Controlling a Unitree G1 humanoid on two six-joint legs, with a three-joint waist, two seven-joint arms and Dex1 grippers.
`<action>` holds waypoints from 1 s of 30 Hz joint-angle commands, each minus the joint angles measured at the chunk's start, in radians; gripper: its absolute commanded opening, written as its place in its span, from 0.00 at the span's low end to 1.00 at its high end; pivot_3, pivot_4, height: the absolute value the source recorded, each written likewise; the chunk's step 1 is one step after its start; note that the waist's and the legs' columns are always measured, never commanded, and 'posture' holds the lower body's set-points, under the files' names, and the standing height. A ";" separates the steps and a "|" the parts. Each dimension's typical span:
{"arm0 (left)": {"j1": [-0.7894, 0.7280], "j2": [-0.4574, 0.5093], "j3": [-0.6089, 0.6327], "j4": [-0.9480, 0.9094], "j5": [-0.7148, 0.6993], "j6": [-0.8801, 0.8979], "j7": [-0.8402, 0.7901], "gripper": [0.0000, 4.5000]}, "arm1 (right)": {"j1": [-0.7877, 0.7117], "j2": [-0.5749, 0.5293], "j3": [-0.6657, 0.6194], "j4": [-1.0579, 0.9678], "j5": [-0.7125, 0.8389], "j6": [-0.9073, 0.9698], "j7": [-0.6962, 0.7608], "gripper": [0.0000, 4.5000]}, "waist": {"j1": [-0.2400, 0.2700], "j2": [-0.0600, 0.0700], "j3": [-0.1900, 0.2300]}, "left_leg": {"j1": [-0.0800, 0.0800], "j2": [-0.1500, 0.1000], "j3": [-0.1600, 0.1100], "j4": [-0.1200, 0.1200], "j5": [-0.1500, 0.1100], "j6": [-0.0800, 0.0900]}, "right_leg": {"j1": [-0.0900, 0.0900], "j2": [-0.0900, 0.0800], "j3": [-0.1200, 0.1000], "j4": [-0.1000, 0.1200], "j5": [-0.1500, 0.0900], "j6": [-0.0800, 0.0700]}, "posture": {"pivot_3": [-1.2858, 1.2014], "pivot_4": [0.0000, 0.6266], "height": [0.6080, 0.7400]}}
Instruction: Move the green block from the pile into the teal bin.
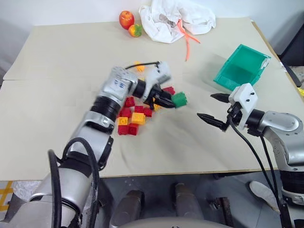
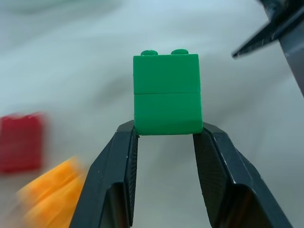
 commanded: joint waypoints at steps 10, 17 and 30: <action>0.096 0.102 0.047 -0.201 -0.029 -0.020 -0.004 1.00 | 0.173 -0.174 -0.161 -0.131 0.059 0.108 0.048 1.00 | 0.003 0.000 0.000 | 0.001 0.001 0.007 0.000 0.000 0.000 | 0.000 0.000 0.001 0.000 0.000 0.000 | 0.52 0.24 1.00; 0.326 0.287 0.146 -0.581 -0.165 0.163 -0.041 1.00 | 0.192 -0.265 -0.190 -0.196 0.140 0.254 0.091 1.00 | 0.005 0.000 0.000 | 0.003 0.002 0.005 0.000 -0.001 0.001 | 0.000 0.000 0.005 0.000 0.000 0.000 | 0.52 0.24 1.00; 0.703 0.385 0.440 -1.017 -0.495 0.215 0.014 1.00 | 0.091 -0.303 0.037 -0.344 0.210 0.433 0.110 1.00 | 0.027 0.000 0.000 | 0.002 0.002 0.004 0.002 -0.001 0.002 | 0.001 -0.001 0.006 -0.004 0.002 0.001 | 0.52 0.24 1.00</action>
